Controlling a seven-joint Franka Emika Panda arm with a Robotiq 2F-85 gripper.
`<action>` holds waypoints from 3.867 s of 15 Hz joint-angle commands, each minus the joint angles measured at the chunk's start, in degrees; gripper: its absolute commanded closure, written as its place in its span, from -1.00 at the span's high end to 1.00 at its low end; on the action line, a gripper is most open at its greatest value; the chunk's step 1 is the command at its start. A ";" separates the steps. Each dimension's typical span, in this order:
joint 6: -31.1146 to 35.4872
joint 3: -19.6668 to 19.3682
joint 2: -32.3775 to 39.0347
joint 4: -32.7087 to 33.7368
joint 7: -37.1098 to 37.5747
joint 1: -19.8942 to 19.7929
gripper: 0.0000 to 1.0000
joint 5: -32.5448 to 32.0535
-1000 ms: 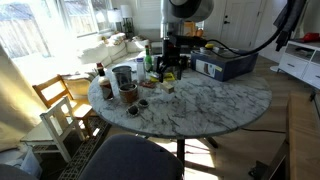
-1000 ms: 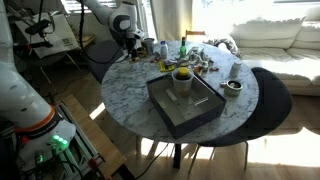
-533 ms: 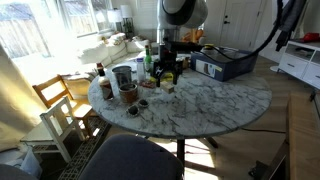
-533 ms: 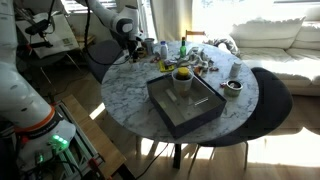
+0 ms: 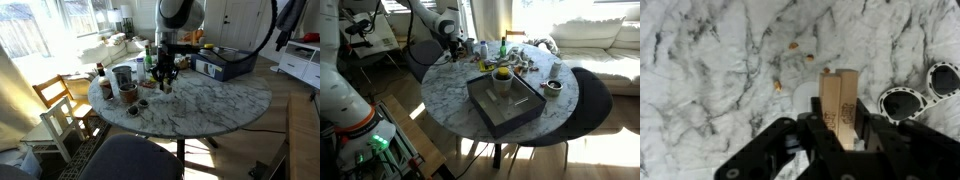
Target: Remove the wooden block from the clear cup and place it on table
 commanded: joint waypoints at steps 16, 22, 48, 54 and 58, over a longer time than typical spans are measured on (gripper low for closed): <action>-7.45 -8.98 -21.25 -16.70 22.63 -0.51 -0.83 0.20; -4.87 -12.26 -20.75 -19.48 28.41 -5.44 -0.83 -0.31; -1.02 -13.07 -6.25 -10.42 28.05 -2.14 0.74 -7.00; -11.36 -9.35 -20.17 -16.52 20.91 1.26 1.00 -13.74; -16.80 -6.91 -27.45 -19.69 10.46 0.15 1.00 -14.39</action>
